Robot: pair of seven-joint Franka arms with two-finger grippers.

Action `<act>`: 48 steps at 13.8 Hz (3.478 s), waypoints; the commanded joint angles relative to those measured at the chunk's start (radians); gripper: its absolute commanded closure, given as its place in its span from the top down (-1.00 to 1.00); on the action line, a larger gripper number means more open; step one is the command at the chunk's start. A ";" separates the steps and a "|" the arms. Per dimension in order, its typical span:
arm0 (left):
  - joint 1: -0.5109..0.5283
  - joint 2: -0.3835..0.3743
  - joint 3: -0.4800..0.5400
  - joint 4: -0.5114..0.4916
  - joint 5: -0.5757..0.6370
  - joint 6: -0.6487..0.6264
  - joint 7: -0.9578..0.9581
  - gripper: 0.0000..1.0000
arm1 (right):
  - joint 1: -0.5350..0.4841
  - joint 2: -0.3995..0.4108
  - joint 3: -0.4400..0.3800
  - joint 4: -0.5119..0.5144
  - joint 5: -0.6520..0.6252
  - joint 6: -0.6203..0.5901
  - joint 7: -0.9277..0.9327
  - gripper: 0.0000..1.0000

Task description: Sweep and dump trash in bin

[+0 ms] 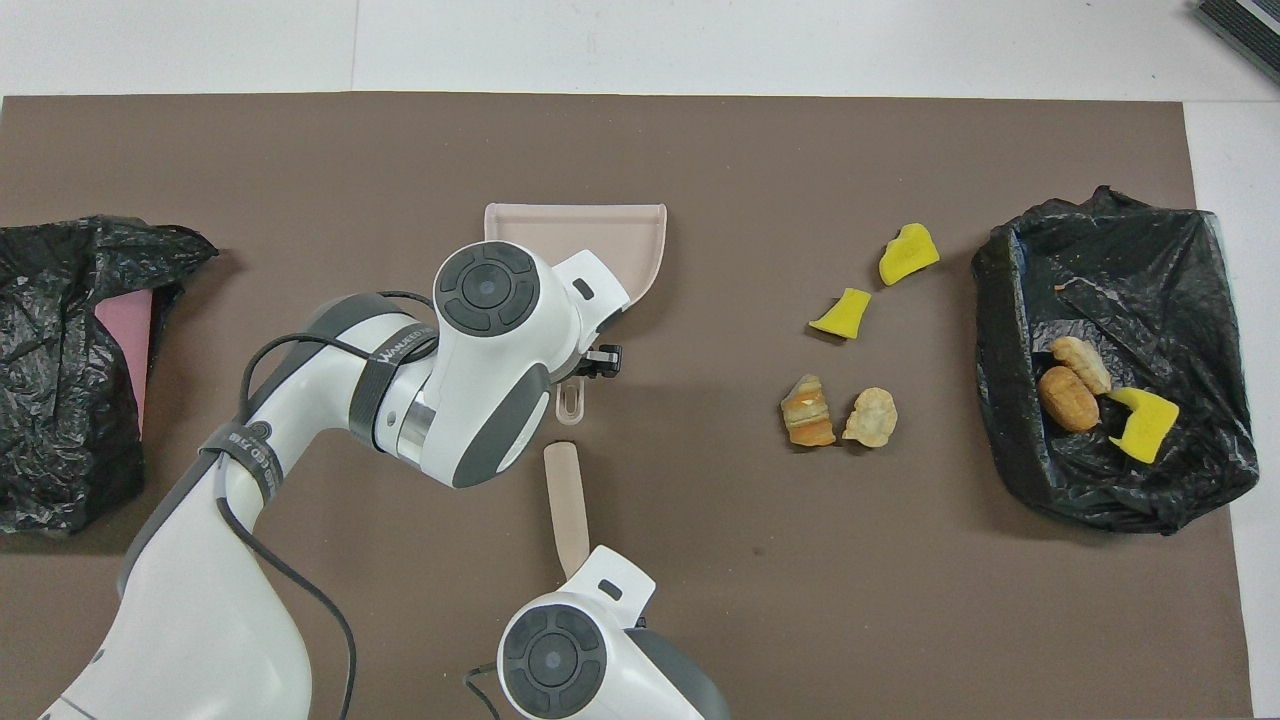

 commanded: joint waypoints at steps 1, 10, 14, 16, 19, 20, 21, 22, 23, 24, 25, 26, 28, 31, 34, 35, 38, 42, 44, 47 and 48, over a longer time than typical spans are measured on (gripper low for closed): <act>-0.015 -0.005 0.013 -0.007 0.014 0.010 -0.011 -1.00 | -0.012 -0.016 0.004 -0.009 0.002 0.018 0.040 -0.83; -0.009 -0.011 0.015 -0.004 0.014 0.010 -0.002 -1.00 | -0.136 -0.253 0.001 -0.064 -0.060 -0.195 0.144 -1.00; 0.024 -0.068 0.024 0.009 0.016 -0.059 0.123 -1.00 | -0.262 -0.375 0.003 -0.184 -0.116 -0.243 0.148 -1.00; 0.056 -0.105 0.026 0.011 0.016 -0.132 0.285 -1.00 | -0.332 -0.376 0.003 -0.207 -0.158 -0.252 0.168 -1.00; 0.111 -0.161 0.026 0.008 0.016 -0.247 0.525 -1.00 | -0.402 -0.372 0.004 -0.209 -0.239 -0.333 0.161 -1.00; 0.128 -0.180 0.026 0.006 0.016 -0.282 0.600 -1.00 | -0.420 -0.370 0.004 -0.207 -0.289 -0.378 0.161 -1.00; 0.143 -0.195 0.026 0.005 0.016 -0.310 0.660 -1.00 | -0.457 -0.370 0.006 -0.209 -0.293 -0.398 0.158 -1.00; 0.159 -0.209 0.026 0.000 0.016 -0.338 0.738 -1.00 | -0.487 -0.370 0.007 -0.212 -0.291 -0.401 0.157 -1.00; 0.169 -0.217 0.027 -0.001 0.023 -0.347 0.822 -1.00 | -0.514 -0.366 0.007 -0.213 -0.288 -0.400 0.149 -1.00; 0.172 -0.220 0.026 -0.004 0.057 -0.352 0.888 -1.00 | -0.538 -0.352 0.007 -0.216 -0.288 -0.397 0.140 -1.00; 0.172 -0.226 0.026 -0.015 0.063 -0.361 0.938 -1.00 | -0.558 -0.338 0.007 -0.221 -0.284 -0.389 0.131 -1.00; 0.172 -0.241 0.026 -0.041 0.065 -0.364 0.999 -1.00 | -0.576 -0.323 0.007 -0.223 -0.284 -0.381 0.119 -1.00; 0.171 -0.263 0.026 -0.087 0.065 -0.358 1.100 -1.00 | -0.594 -0.274 0.009 -0.223 -0.278 -0.319 0.111 -1.00; 0.145 -0.263 0.024 -0.109 0.066 -0.335 1.275 -1.00 | -0.583 -0.232 0.009 -0.210 -0.183 -0.268 0.109 -1.00; 0.085 -0.264 0.023 -0.173 0.066 -0.242 1.302 -1.00 | -0.561 -0.162 0.010 -0.183 -0.129 -0.242 0.108 -1.00; 0.068 -0.263 0.023 -0.199 0.066 -0.213 1.297 -1.00 | -0.531 -0.119 0.010 -0.148 -0.111 -0.231 0.115 -1.00; 0.025 -0.257 0.023 -0.248 0.112 -0.133 1.285 -1.00 | -0.486 -0.045 0.010 -0.037 -0.080 -0.241 0.115 -1.00; -0.013 -0.251 0.023 -0.283 0.191 -0.103 1.237 -1.00 | -0.466 -0.045 0.012 -0.031 -0.028 -0.249 0.047 -1.00; -0.027 -0.255 0.023 -0.290 0.191 -0.102 1.237 -1.00 | -0.465 -0.047 0.012 -0.032 0.000 -0.252 0.036 -1.00; -0.027 -0.257 0.021 -0.311 0.191 -0.085 1.236 -1.00 | -0.427 -0.048 0.022 -0.023 0.064 -0.248 -0.059 -1.00; -0.027 -0.255 0.021 -0.313 0.189 -0.080 1.234 -1.00 | -0.388 -0.057 0.027 -0.025 0.061 -0.248 -0.129 -1.00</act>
